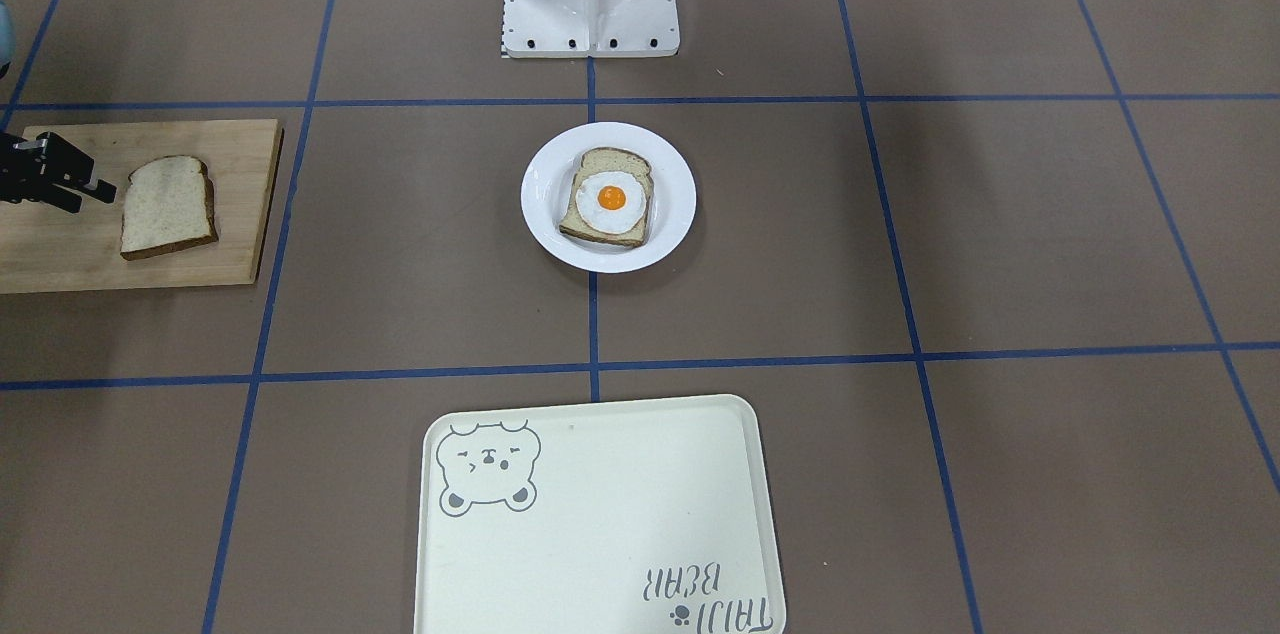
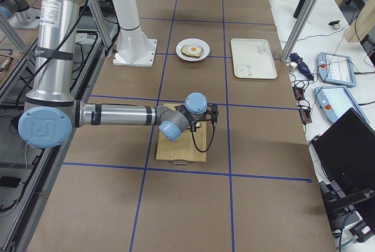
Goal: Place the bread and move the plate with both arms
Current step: 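Adjust the right gripper along the bread edge and close on it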
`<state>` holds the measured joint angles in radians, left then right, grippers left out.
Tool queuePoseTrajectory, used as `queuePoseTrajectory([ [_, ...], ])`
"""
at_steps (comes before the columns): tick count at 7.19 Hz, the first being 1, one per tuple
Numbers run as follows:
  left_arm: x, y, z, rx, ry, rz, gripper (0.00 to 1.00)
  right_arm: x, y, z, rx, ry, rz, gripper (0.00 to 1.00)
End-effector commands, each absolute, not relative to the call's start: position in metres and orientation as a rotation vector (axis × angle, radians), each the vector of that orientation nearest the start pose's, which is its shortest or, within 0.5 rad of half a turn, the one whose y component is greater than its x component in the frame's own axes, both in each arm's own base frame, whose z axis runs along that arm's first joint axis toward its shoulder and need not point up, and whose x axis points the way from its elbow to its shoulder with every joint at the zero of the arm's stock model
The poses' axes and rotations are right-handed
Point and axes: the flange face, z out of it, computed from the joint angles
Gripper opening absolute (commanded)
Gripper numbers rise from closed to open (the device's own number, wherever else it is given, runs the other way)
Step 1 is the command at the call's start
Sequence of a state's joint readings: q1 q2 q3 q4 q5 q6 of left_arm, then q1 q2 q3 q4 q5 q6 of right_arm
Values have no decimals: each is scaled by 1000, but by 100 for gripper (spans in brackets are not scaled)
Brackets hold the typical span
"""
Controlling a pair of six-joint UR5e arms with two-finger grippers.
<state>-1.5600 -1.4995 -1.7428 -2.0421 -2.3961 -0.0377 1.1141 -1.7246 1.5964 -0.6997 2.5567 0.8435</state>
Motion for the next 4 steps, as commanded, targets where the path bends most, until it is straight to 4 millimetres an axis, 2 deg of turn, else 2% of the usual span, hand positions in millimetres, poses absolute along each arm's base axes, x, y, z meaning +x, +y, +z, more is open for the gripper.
queuePoseTrajectory([
  [1,-56,-474,552,521,814,210,99,-142,-400,641,-9,-1217,7,57],
  [2,-55,-471,555,525,814,213,99,-142,-397,649,14,-1230,-10,57],
  [3,-55,-467,558,528,814,214,99,-150,-404,644,30,-1224,-7,56],
  [4,-55,-467,558,529,814,215,99,-168,-407,640,53,-1205,-22,53],
])
